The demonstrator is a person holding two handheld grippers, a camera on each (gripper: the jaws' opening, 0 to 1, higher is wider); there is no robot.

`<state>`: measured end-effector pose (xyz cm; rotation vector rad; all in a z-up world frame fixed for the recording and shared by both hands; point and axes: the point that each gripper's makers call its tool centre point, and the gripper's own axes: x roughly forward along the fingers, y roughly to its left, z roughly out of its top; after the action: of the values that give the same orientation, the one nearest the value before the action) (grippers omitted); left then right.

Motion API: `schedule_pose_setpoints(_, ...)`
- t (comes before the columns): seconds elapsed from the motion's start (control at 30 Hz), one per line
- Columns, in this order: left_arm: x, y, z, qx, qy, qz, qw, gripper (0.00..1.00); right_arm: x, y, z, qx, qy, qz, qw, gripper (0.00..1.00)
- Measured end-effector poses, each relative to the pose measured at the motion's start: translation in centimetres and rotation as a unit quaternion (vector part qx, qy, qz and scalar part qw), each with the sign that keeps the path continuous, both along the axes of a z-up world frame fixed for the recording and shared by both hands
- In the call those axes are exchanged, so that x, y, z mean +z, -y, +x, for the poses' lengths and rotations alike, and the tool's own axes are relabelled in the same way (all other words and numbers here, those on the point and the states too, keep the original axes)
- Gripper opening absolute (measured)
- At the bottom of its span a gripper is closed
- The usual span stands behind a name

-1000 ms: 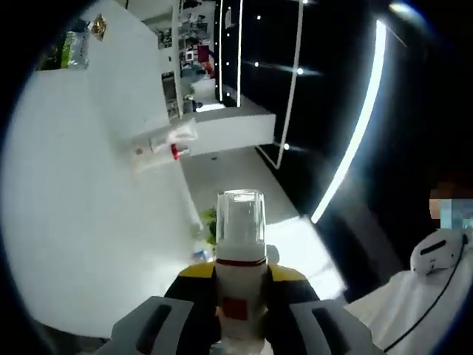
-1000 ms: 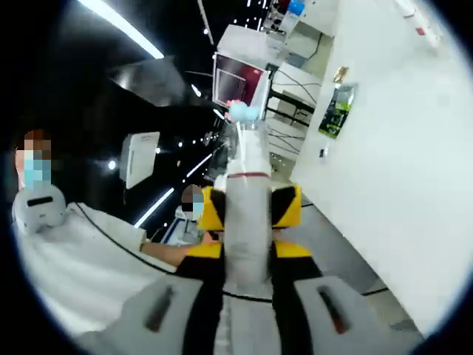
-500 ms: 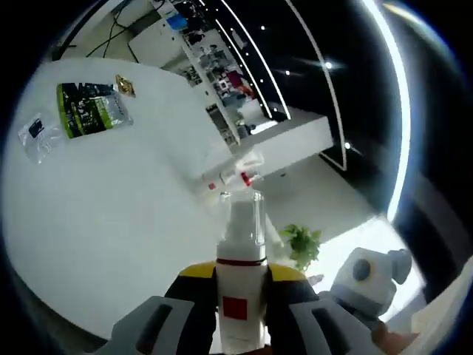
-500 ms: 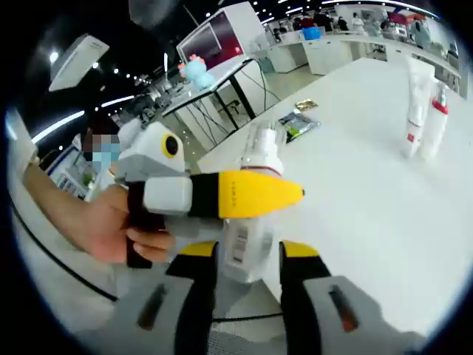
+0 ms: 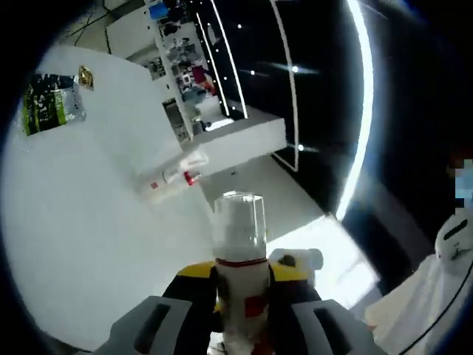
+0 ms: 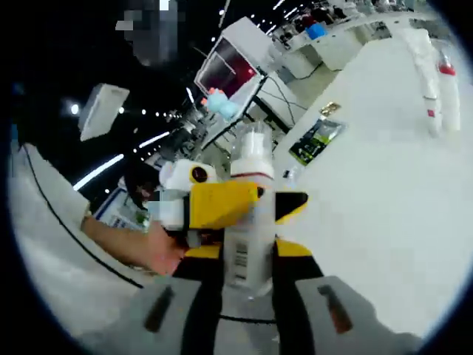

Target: Arrange the skincare products in the storage area until every visible bottle or jar stands upright without overlapping.

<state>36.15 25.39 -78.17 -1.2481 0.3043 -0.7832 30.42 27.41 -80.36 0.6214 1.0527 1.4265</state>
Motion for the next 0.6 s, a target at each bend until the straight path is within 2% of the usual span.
schedule_pose_setpoints(0.03, 1.0, 0.2, -0.4, -0.019, 0.009, -0.031, 0.9993, 0.27, 1.1, 0.3, -0.5, 0.015, -0.028, 0.03, 0.9991, 0.25)
schedule_pose_setpoints(0.07, 1.3, 0.1, -0.4, -0.017, 0.011, -0.041, 0.9989, 0.27, 1.4, 0.3, -0.3, 0.009, -0.03, 0.043, 0.9986, 0.25)
schedule_pose_setpoints(0.1, 1.7, 0.3, -0.7, -0.03, 0.018, -0.049, 0.9982, 0.26, 1.9, 0.4, -0.7, 0.02, -0.053, 0.06, 0.9966, 0.25)
schedule_pose_setpoints(0.2, 2.1, 0.4, -0.9, -0.039, 0.03, -0.043, 0.9979, 0.25, 2.6, 0.3, -1.2, 0.028, -0.075, 0.087, 0.9931, 0.25)
schedule_pose_setpoints(0.27, 2.4, 0.3, -0.9, -0.039, 0.026, -0.051, 0.9976, 0.24, 2.8, 0.0, -1.1, 0.022, -0.081, 0.095, 0.9919, 0.25)
schedule_pose_setpoints(0.37, 2.7, -1.2, -0.1, 0.003, 0.045, -0.035, 0.9984, 0.24, 2.8, -1.0, 0.2, -0.008, -0.041, 0.095, 0.9946, 0.26)
schedule_pose_setpoints(0.47, 1.9, -2.5, 0.4, 0.031, 0.045, 0.016, 0.9984, 0.23, 1.6, -1.9, 1.2, -0.018, 0.008, 0.057, 0.9982, 0.26)
schedule_pose_setpoints(0.53, 1.5, -2.9, 0.5, 0.028, 0.043, 0.044, 0.9977, 0.23, 0.9, -2.3, 1.5, -0.012, 0.026, 0.034, 0.999, 0.3)
schedule_pose_setpoints(0.6, 1.1, -3.6, 0.6, 0.037, 0.054, 0.097, 0.9931, 0.23, 0.3, -2.8, 1.4, 0.017, 0.048, 0.006, 0.9987, 0.36)
